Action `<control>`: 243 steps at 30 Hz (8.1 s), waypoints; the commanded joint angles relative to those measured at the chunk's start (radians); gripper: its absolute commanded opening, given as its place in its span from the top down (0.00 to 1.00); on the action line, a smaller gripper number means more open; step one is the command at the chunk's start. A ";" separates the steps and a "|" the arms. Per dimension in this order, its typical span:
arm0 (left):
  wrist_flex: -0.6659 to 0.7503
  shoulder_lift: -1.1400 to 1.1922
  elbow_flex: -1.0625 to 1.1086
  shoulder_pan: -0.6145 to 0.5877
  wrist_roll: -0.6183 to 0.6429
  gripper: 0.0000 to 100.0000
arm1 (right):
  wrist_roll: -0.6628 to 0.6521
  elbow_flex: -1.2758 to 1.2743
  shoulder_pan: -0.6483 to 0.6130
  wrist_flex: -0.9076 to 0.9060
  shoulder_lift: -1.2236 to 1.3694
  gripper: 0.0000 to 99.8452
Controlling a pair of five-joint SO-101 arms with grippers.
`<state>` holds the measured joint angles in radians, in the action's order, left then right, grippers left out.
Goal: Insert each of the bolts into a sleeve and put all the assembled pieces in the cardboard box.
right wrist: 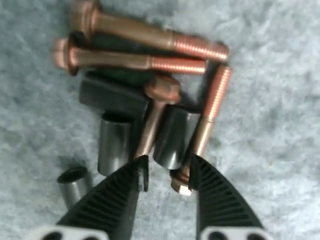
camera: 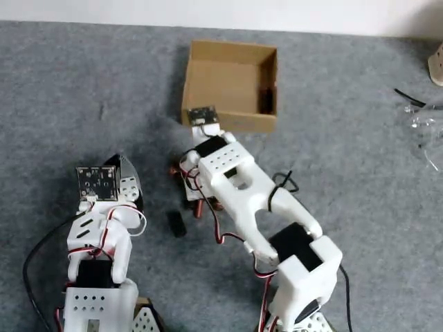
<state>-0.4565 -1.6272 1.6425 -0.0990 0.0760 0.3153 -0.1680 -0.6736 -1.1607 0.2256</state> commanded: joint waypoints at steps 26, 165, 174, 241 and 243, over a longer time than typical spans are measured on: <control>0.021 -0.010 -0.005 -0.008 0.003 0.99 | -0.008 -0.031 0.044 0.081 -0.007 0.89; 0.074 -0.010 0.016 -0.038 0.003 0.99 | -0.321 0.219 0.048 -0.282 -1.102 1.00; 0.074 -0.010 0.015 -0.038 0.003 0.99 | -0.322 0.217 -0.127 -0.331 -1.333 1.00; 0.074 -0.010 0.012 -0.038 0.003 0.99 | -0.358 -0.174 -0.168 -0.248 -1.679 1.00; 0.074 -0.010 0.013 -0.038 0.003 0.99 | -0.358 -0.203 -0.154 -0.246 -1.679 1.00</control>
<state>-0.3828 -1.6272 1.6671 -0.1266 0.0760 -0.0299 -0.3521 -0.8347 -1.4553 -1.4592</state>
